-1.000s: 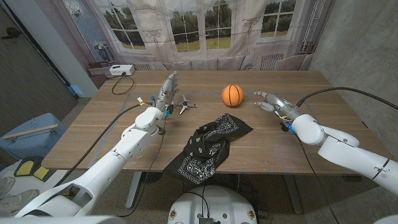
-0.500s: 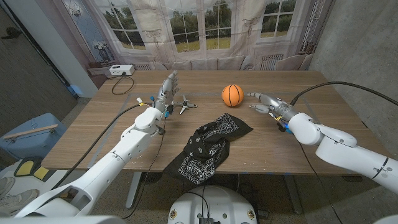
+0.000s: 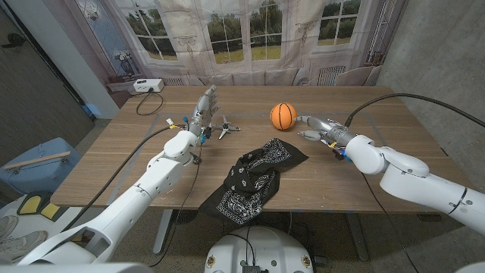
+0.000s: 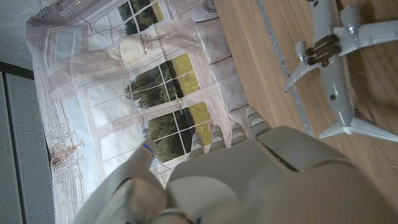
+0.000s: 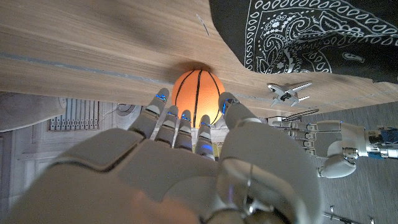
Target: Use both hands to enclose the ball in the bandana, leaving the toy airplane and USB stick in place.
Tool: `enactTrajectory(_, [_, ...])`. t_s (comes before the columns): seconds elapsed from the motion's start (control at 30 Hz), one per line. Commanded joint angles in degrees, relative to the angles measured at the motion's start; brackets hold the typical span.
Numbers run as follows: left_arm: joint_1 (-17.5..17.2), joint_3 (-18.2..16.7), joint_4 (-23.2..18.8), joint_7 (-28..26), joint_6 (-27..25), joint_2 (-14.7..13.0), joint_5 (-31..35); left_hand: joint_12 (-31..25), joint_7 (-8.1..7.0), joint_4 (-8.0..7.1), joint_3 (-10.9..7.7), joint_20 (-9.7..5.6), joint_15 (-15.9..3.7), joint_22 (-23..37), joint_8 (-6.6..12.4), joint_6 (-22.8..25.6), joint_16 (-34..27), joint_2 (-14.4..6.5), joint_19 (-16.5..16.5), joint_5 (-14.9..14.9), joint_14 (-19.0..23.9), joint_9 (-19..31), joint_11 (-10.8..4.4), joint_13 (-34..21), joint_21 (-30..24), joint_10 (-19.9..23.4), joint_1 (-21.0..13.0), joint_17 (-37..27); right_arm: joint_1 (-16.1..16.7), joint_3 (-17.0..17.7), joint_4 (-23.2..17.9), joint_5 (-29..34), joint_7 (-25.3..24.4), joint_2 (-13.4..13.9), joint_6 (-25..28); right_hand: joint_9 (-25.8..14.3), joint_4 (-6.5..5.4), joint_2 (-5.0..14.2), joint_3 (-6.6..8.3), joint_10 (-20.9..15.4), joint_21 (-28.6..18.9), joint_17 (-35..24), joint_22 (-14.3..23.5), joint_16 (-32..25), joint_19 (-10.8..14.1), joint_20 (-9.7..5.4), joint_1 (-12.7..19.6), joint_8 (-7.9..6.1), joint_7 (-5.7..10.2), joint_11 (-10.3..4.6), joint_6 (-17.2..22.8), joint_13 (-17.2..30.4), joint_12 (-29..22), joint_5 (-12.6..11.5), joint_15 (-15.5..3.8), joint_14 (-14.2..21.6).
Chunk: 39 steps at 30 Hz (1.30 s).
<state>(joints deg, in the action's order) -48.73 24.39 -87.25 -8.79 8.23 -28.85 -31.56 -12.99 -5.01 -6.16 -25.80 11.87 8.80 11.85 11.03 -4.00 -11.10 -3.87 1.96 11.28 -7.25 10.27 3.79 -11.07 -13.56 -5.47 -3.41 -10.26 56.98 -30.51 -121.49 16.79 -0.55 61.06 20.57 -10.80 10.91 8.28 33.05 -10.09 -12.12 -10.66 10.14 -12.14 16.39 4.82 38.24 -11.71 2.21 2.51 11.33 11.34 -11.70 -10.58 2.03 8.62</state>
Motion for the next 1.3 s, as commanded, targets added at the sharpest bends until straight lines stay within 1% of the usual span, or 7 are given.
enactTrajectory(0.03, [0.46, 0.32, 0.53, 0.18, -0.15, 0.39, 0.07, 0.14, -0.1, -0.08, 0.17, 0.34, -0.19, 0.25, -0.07, 0.3, 0.24, -0.19, -0.08, 0.5, 0.08, 0.07, 0.12, -0.23, -0.35, 0.06, 0.56, -0.24, -2.97, -2.73, -0.2, 5.14, 4.92, -0.89, -0.3, -0.2, -0.03, 0.01, 0.57, -1.49, -0.31, -0.11, 0.07, -0.44, 0.71, -0.28, 1.75, -0.67, 0.17, -0.2, 1.08, 0.15, -0.65, -0.04, -0.68, 0.97])
enactTrajectory(0.33, [0.66, 0.35, 1.03, 0.13, 0.1, 0.67, 0.13, 0.16, -0.09, -0.15, 0.27, 0.34, -0.2, 0.25, -0.07, 0.4, 0.24, -0.14, -0.07, 0.54, 0.1, 0.07, 0.23, -0.23, -0.35, 0.09, 0.66, -0.25, -4.97, -4.73, 0.5, 9.86, 7.69, -2.32, -0.63, -0.22, 0.13, 0.49, 1.74, -1.95, -0.49, -0.24, 0.1, -0.44, 1.81, -1.31, 6.66, -0.79, 1.23, -1.39, 2.17, 0.22, -0.51, -0.27, -2.0, 1.58])
enactTrajectory(0.53, [0.61, 0.22, 0.88, 0.03, 0.04, 0.56, 0.11, 0.17, -0.12, -0.2, 0.34, 0.34, -0.23, 0.26, -0.1, 0.39, 0.24, -0.09, -0.1, 0.57, 0.1, 0.07, 0.14, -0.23, -0.36, 0.13, 0.72, -0.25, -6.39, -5.81, 0.92, 11.83, 10.66, -3.28, -0.82, -0.22, 0.21, 0.34, 2.1, -2.56, -0.44, -0.28, 0.1, -0.36, 1.98, -1.7, 9.15, -0.75, 1.72, -2.1, 2.53, 0.25, -0.61, -0.28, -2.47, 1.66])
enactTrajectory(0.63, [0.49, 0.1, 0.71, -0.22, -0.08, 0.51, 0.07, 0.17, -0.16, -0.21, 0.37, 0.34, -0.18, 0.26, -0.11, 0.4, 0.25, -0.07, -0.1, 0.58, 0.09, 0.07, 0.15, -0.23, -0.36, 0.15, 0.74, -0.25, -7.34, -6.55, 1.4, 12.72, 12.45, -3.79, -1.4, -0.22, 0.24, 0.11, 2.12, -2.89, -0.42, -0.28, 0.1, -0.36, 2.05, -1.75, 9.95, -0.75, 1.73, -2.08, 2.69, 0.26, -0.69, -0.28, -2.7, 1.75])
enactTrajectory(0.83, [0.51, -0.02, 0.87, -0.2, -0.2, 0.48, -0.13, 0.2, -0.16, -0.26, 0.43, 0.34, -0.23, 0.26, -0.11, 0.45, 0.27, -0.04, -0.09, 0.62, 0.06, 0.07, 0.16, -0.23, -0.35, 0.14, 0.8, -0.25, -9.31, -8.08, 2.47, 14.11, 16.21, -5.0, -2.64, -0.22, 0.22, -0.3, 2.1, -3.06, -0.37, -0.31, 0.1, -0.31, 2.13, -2.07, 11.71, -0.82, 2.29, -2.58, 3.22, 0.29, -0.63, -0.3, -3.05, 1.78])
enactTrajectory(1.0, [0.62, -0.08, 1.12, -0.09, -0.11, 0.51, -0.23, 0.2, -0.14, -0.29, 0.48, 0.34, -0.29, 0.26, -0.13, 0.44, 0.26, -0.01, -0.03, 0.64, 0.07, 0.07, 0.21, -0.23, -0.33, 0.16, 0.84, -0.26, -9.89, -8.45, 2.82, 14.79, 17.63, -5.7, -3.27, -0.22, 0.16, -0.39, 2.08, -2.98, -0.32, -0.35, 0.11, -0.25, 2.14, -2.26, 12.78, -0.74, 2.39, -2.62, 3.23, 0.31, -0.54, -0.31, -3.19, 1.67])
enactTrajectory(1.3, [0.83, -0.08, 1.92, 0.18, 0.27, 0.77, -0.38, 0.24, -0.18, -0.36, 0.58, 0.34, -0.37, 0.26, -0.13, 0.5, 0.3, 0.04, -0.03, 0.69, -0.02, 0.07, 0.26, -0.24, -0.33, 0.15, 0.92, -0.26, -11.22, -9.23, 4.09, 14.78, 20.3, -6.89, -5.56, -0.23, 0.09, -0.49, 2.03, -3.14, -0.3, -0.42, 0.13, -0.19, 2.26, -2.51, 14.84, -1.04, 3.39, -2.88, 4.49, 0.35, -0.5, -0.35, -3.35, 1.56])
